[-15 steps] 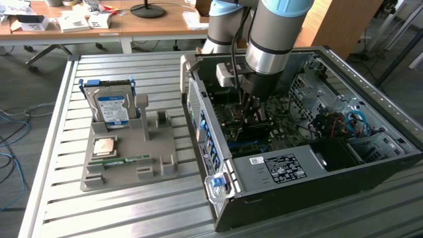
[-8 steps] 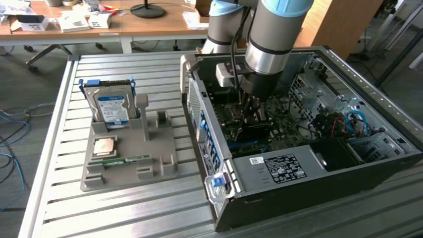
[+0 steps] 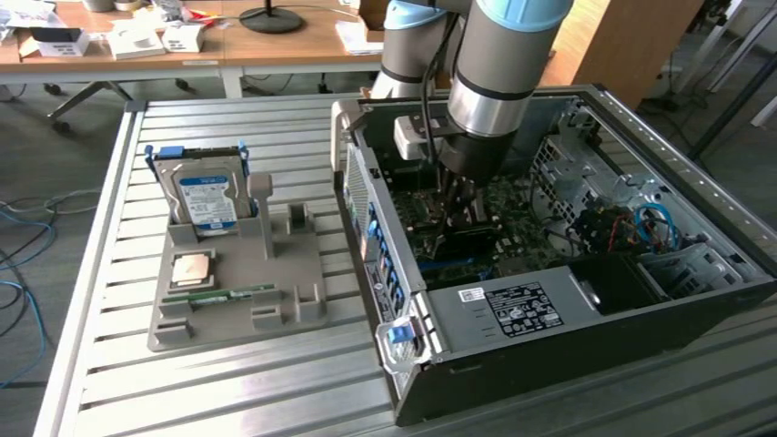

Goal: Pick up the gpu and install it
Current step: 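Press down on the gpu until it lock into place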

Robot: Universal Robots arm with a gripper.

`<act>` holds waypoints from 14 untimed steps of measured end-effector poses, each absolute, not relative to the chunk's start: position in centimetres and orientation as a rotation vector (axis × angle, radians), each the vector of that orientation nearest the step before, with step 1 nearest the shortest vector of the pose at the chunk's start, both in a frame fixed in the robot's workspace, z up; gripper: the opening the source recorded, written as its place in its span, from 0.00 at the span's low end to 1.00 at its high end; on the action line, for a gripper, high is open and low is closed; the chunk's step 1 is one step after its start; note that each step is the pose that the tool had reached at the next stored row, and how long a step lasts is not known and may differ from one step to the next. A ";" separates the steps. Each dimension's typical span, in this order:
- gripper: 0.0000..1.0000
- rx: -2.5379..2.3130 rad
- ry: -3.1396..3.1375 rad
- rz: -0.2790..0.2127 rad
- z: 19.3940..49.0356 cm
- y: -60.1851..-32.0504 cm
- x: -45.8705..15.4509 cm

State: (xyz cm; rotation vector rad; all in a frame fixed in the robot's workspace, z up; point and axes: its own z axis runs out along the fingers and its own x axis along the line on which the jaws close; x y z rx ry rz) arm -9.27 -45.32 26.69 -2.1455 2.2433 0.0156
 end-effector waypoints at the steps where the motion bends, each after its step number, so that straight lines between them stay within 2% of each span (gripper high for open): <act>1: 0.11 -2.145 2.244 0.016 26.7 -45.3 -9.3; 14: 0.11 -2.144 2.243 0.016 26.6 -45.3 -9.5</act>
